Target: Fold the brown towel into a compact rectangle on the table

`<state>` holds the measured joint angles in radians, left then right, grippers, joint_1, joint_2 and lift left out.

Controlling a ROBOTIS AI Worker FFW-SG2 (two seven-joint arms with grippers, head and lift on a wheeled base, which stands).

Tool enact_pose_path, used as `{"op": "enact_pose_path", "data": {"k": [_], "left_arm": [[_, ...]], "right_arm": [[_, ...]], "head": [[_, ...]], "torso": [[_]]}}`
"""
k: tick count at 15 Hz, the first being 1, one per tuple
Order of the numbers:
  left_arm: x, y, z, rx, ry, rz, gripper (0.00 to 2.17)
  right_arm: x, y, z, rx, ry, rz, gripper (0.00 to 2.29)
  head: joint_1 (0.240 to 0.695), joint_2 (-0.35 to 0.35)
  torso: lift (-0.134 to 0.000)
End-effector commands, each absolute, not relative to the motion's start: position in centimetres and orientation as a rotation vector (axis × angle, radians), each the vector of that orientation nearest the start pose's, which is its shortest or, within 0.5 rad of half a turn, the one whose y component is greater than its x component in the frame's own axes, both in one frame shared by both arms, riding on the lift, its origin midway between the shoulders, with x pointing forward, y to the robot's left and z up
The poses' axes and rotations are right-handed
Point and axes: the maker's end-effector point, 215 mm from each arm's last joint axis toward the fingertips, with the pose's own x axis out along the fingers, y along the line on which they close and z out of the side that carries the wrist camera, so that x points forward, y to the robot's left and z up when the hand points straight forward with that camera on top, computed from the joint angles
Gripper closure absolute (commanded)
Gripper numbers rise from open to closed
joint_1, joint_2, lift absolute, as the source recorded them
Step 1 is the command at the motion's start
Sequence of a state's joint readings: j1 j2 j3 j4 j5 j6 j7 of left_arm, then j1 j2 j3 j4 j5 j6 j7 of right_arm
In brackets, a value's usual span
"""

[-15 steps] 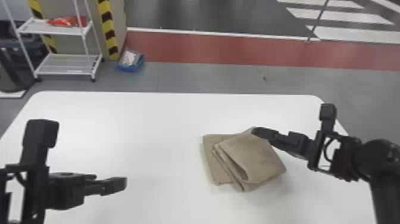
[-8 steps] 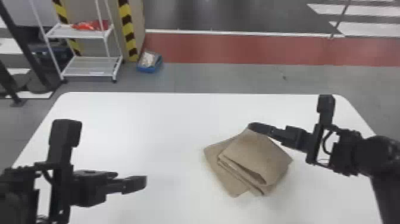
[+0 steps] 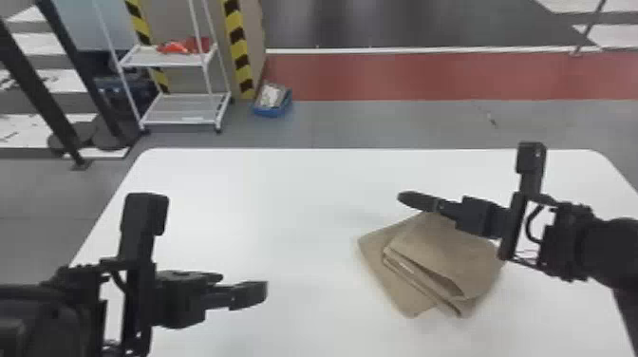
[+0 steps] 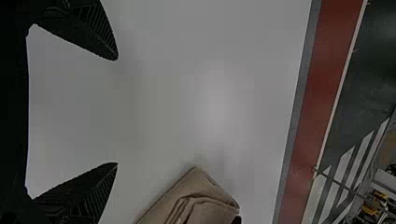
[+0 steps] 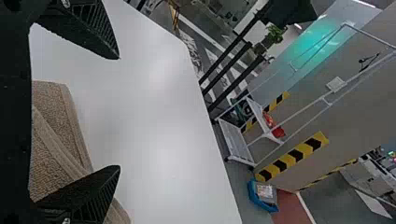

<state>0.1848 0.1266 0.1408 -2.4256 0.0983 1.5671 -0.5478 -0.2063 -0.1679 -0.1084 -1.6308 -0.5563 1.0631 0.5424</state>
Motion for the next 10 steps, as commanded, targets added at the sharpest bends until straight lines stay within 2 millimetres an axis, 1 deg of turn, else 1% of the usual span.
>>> {"op": "enact_pose_path", "data": {"k": [1, 2, 3, 4, 5, 6, 7, 8, 9, 10], "left_arm": [[38.2, 19.5, -38.9, -0.207, 0.873, -0.423, 0.08], [38.2, 19.5, -38.9, -0.208, 0.873, -0.424, 0.08], [38.1, 19.3, -38.9, -0.21, 0.873, -0.428, 0.08], [38.1, 19.3, -38.9, -0.21, 0.875, -0.43, 0.08], [38.1, 19.2, -39.0, -0.211, 0.875, -0.432, 0.08], [38.1, 19.2, -39.0, -0.21, 0.875, -0.43, 0.08], [38.1, 19.2, -39.0, -0.21, 0.876, -0.429, 0.08], [38.1, 19.2, -39.1, -0.209, 0.877, -0.429, 0.08], [38.0, 19.2, -39.1, -0.211, 0.878, -0.43, 0.08], [38.0, 19.2, -39.2, -0.21, 0.88, -0.428, 0.08]], "right_arm": [[50.3, -15.5, -37.9, 0.573, 0.733, 0.674, 0.04], [48.0, -16.8, -38.7, 0.561, 0.788, 0.658, 0.04], [45.7, -19.0, -39.1, 0.558, 0.824, 0.634, 0.06], [43.6, -21.2, -39.7, 0.565, 0.857, 0.603, 0.14], [42.3, -23.5, -39.8, 0.576, 0.863, 0.575, 0.31], [40.7, -26.1, -40.1, 0.592, 0.882, 0.538, 0.67], [39.9, -28.1, -40.3, 0.599, 0.891, 0.507, 1.03], [39.1, -30.3, -40.6, 0.614, 0.903, 0.462, 1.44], [38.6, -32.0, -41.0, 0.617, 0.922, 0.419, 1.82], [38.5, -33.5, -41.5, 0.589, 0.936, 0.373, 2.08]], "head": [[0.695, 0.066], [0.695, 0.065], [0.695, 0.06], [0.695, 0.052], [0.695, 0.036], [0.695, -0.006], [0.695, -0.029], [0.695, -0.056], [0.695, -0.083], [0.695, -0.114]], "torso": [[-0.124], [-0.124], [-0.124], [-0.124], [-0.124], [-0.124], [-0.124], [-0.124], [-0.124], [-0.124]]}}
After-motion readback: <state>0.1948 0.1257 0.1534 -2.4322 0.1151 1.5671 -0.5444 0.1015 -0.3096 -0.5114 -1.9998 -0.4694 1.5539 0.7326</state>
